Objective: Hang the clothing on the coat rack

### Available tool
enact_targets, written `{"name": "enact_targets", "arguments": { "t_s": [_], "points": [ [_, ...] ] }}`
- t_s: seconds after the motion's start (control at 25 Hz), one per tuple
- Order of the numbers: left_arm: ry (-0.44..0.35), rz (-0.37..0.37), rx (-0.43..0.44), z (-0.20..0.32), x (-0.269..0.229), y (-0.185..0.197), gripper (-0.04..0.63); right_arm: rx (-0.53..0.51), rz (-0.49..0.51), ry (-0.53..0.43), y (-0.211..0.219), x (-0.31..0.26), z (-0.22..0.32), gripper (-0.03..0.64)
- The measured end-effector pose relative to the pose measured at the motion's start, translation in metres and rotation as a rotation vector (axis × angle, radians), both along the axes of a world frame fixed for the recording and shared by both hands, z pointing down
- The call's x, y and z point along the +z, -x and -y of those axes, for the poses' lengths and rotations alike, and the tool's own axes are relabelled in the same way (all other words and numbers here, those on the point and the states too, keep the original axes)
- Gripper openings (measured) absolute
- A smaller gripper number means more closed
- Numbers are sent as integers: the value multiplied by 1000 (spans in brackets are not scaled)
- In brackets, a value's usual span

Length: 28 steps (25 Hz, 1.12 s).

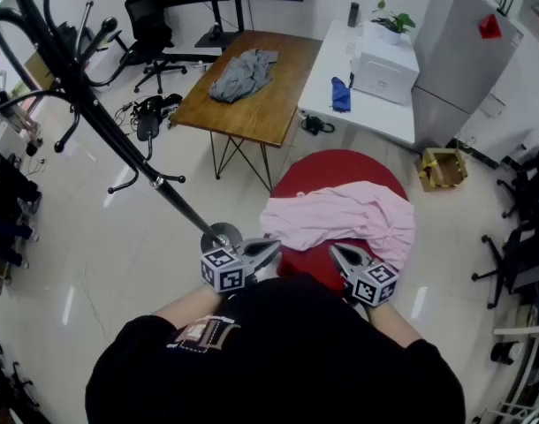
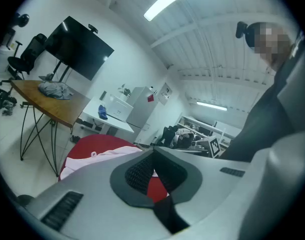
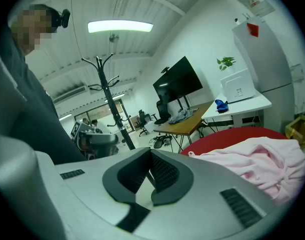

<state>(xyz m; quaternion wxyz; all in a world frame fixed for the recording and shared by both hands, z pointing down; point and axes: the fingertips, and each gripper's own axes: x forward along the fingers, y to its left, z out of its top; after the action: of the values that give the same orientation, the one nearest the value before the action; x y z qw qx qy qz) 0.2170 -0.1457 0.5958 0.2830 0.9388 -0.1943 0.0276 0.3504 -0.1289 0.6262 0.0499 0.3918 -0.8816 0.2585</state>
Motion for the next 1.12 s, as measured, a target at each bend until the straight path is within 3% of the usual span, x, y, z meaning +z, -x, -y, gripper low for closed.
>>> {"name": "enact_targets", "arguments": {
  "t_s": [0.2, 0.44, 0.64, 0.8, 0.92, 1.12],
  "points": [
    [11, 7, -60, 19, 3, 26, 0, 11, -153, -23, 2, 19, 38, 0],
    [-27, 110, -94, 38, 18, 72, 0, -46, -324, -42, 29, 55, 98, 19],
    [14, 130, -128, 38, 27, 101, 0, -155, -492, -17, 60, 110, 137, 117],
    [57, 158, -147, 28, 33, 126, 0, -180, -560, 14, 84, 140, 164, 189],
    [81, 186, -175, 20, 33, 151, 0, -186, -593, 48, 101, 163, 181, 224],
    [108, 227, -229, 10, 37, 195, 0, -217, -695, 113, 126, 209, 196, 227]
  ]
}}
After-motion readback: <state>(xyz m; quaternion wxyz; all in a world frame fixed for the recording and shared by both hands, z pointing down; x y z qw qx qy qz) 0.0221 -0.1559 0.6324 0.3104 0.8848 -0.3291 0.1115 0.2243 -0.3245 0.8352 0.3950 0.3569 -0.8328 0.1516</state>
